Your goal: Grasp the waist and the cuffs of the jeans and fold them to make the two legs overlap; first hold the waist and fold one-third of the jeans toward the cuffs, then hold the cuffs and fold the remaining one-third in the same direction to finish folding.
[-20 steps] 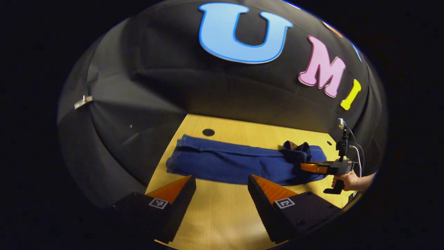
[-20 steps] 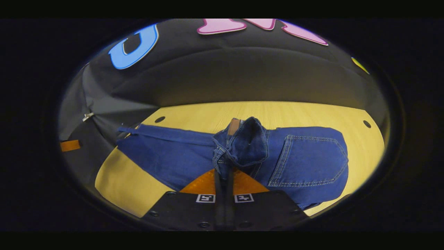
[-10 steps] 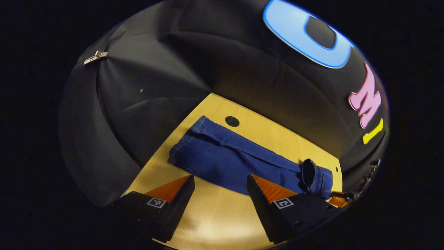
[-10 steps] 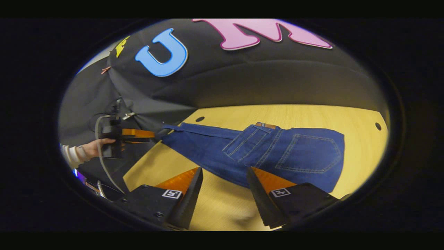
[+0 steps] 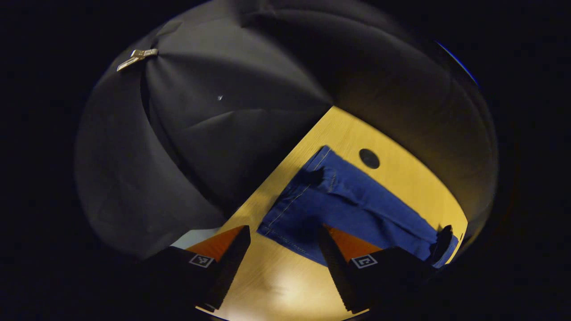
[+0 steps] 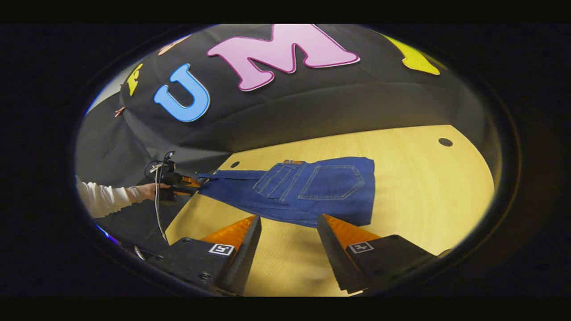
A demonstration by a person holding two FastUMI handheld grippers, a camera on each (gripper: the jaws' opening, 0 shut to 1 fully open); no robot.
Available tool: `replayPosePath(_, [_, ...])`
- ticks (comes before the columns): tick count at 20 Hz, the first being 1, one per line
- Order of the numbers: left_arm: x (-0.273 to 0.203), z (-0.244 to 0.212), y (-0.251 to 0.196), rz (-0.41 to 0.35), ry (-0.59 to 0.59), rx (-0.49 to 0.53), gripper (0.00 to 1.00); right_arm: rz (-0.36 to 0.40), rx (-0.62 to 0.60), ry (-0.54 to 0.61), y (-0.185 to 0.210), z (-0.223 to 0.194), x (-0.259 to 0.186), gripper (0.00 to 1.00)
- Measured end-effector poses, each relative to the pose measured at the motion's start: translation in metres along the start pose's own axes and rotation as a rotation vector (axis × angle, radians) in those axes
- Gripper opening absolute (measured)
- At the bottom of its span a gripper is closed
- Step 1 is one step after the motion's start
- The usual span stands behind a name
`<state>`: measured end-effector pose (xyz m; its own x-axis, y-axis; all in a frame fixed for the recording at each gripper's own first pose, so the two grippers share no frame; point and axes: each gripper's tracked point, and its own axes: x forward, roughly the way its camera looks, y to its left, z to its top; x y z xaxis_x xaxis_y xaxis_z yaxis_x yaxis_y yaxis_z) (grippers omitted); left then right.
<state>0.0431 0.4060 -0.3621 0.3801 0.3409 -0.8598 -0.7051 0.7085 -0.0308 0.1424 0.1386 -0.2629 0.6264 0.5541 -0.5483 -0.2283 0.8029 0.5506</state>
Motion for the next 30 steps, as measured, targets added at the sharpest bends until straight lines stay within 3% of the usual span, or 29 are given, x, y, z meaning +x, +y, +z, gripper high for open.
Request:
replayPosePath(2, [0.01, -0.006, -0.009, -0.031, 0.041, -0.013, 0.96, -0.002, 0.006, 0.004, -0.001, 0.001, 0.001, 0.77])
replayPosePath(3, [0.003, -0.004, -0.007, -0.013, 0.033, 0.03, 0.91, -0.002, 0.005, 0.009, -0.002, 0.0, 0.001, 0.77])
replayPosePath(4, [0.011, -0.008, -0.008, -0.019, 0.05, 0.079, 0.99, 0.003, 0.003, 0.017, 0.0, -0.002, 0.002, 0.77])
replayPosePath(6, [0.01, -0.012, -0.006, -0.002, 0.067, 0.147, 0.92, 0.009, -0.007, 0.031, 0.002, -0.007, 0.006, 0.77])
replayPosePath(7, [0.009, -0.009, -0.009, -0.009, 0.056, 0.143, 0.95, 0.012, -0.01, 0.04, 0.004, -0.009, 0.006, 0.77])
replayPosePath(9, [0.016, -0.009, -0.007, -0.001, 0.034, 0.116, 0.9, 0.019, -0.01, 0.044, 0.006, -0.009, 0.008, 0.77])
replayPosePath(10, [0.015, -0.005, -0.016, -0.04, 0.016, 0.065, 0.73, 0.022, -0.009, 0.044, 0.005, -0.009, 0.006, 0.77])
replayPosePath(11, [0.02, -0.001, -0.033, -0.124, 0.0, -0.03, 0.55, 0.022, -0.013, 0.042, 0.005, -0.009, 0.006, 0.77])
replayPosePath(13, [0.023, 0.004, -0.047, -0.203, -0.035, -0.249, 0.21, 0.017, -0.026, 0.046, 0.005, -0.011, 0.004, 0.77])
replayPosePath(14, [0.02, 0.004, -0.049, -0.239, -0.043, -0.328, 0.12, 0.016, -0.036, 0.054, 0.006, -0.012, 0.002, 0.77])
replayPosePath(17, [0.009, 0.015, -0.057, -0.297, -0.051, -0.395, 0.07, 0.008, -0.062, 0.058, 0.003, -0.016, -0.011, 0.77])
replayPosePath(24, [-0.107, 0.036, -0.136, -0.537, -0.167, -0.225, 0.06, -0.003, -0.044, -0.003, 0.011, -0.001, -0.03, 0.77])
replayPosePath(27, [-0.171, 0.017, -0.195, -0.624, -0.22, -0.041, 0.06, -0.01, -0.048, -0.029, 0.017, 0.0, -0.045, 0.77])
replayPosePath(30, [-0.245, -0.008, -0.284, -0.811, -0.248, 0.113, 0.06, -0.035, -0.064, -0.055, 0.019, -0.001, -0.069, 0.77])
